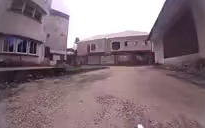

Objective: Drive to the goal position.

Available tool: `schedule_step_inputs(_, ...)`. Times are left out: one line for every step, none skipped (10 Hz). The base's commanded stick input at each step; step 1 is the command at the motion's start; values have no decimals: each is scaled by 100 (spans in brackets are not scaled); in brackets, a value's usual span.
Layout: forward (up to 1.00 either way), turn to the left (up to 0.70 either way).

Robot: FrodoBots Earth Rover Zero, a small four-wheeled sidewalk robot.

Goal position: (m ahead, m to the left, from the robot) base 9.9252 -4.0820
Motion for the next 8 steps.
schedule_step_inputs(50,7)
schedule_step_inputs(50,-14)
schedule_step_inputs(50,-42)
schedule_step_inputs(50,-43)
schedule_step_inputs(50,7)
schedule_step_inputs(50,7)
schedule_step_inputs(50,7)
schedule_step_inputs(50,7)
